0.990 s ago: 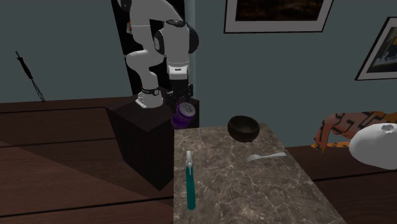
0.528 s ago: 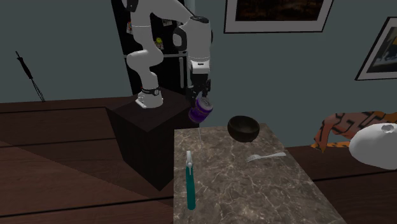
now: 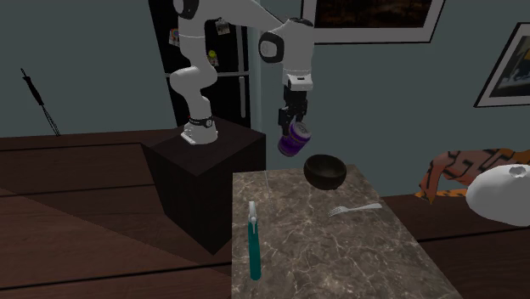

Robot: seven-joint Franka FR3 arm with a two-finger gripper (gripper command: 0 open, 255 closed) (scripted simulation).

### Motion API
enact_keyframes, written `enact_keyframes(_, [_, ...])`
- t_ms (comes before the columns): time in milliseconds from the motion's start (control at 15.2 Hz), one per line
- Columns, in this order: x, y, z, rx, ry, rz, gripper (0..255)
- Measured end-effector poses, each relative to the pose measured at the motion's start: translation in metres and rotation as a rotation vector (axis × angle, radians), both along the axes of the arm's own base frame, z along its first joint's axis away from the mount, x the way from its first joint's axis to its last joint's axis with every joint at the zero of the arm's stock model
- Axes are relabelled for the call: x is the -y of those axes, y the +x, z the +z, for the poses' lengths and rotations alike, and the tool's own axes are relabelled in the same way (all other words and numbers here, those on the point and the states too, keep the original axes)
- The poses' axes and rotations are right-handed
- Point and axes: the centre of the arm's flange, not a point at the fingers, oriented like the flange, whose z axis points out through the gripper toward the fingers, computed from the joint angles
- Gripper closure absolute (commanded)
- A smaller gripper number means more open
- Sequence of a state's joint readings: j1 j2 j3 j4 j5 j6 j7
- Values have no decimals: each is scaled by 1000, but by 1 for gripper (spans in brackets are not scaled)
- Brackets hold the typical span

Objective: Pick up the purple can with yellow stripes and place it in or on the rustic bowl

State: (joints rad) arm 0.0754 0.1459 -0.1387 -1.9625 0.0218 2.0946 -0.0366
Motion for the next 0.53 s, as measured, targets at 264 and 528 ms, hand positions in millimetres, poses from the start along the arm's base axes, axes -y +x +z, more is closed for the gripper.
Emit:
enact_keyframes(264, [-44,30,5,0,0,0,255])
enact_keyframes(528, [-88,54,8,0,0,-1,255])
